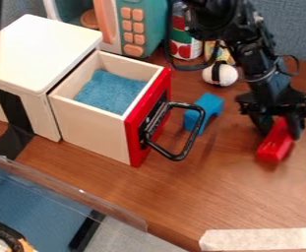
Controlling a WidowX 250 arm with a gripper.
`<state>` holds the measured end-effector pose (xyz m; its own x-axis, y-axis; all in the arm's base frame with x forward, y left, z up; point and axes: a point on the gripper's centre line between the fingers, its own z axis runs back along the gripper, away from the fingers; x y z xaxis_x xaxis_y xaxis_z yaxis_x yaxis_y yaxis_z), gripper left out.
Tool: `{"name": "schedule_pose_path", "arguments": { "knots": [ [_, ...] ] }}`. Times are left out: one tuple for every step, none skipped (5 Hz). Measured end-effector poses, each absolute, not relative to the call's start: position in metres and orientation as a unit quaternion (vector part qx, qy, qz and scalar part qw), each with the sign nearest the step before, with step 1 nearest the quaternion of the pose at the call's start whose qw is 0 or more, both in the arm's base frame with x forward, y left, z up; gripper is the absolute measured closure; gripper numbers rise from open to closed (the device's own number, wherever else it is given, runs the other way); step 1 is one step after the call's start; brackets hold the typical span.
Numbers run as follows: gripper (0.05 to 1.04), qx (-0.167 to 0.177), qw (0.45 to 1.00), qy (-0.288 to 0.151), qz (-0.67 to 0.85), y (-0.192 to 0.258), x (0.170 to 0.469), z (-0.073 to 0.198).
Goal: Take the red object out of the drawer and put it on the right side of the table
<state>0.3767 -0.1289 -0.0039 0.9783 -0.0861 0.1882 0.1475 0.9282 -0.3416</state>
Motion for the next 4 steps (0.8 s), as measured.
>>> {"name": "schedule_pose_path", "arguments": {
  "knots": [
    [0.191,-0.125,0.986,-0.102,-0.047,-0.13,0.378,0.0],
    [0.131,-0.067,0.991,-0.114,-0.034,-0.119,0.368,0.005],
    [0.095,-0.016,0.993,-0.114,0.014,-0.084,0.338,0.024],
    [0.088,0.003,0.987,-0.139,0.08,-0.043,0.319,0.084]
  ]
}}
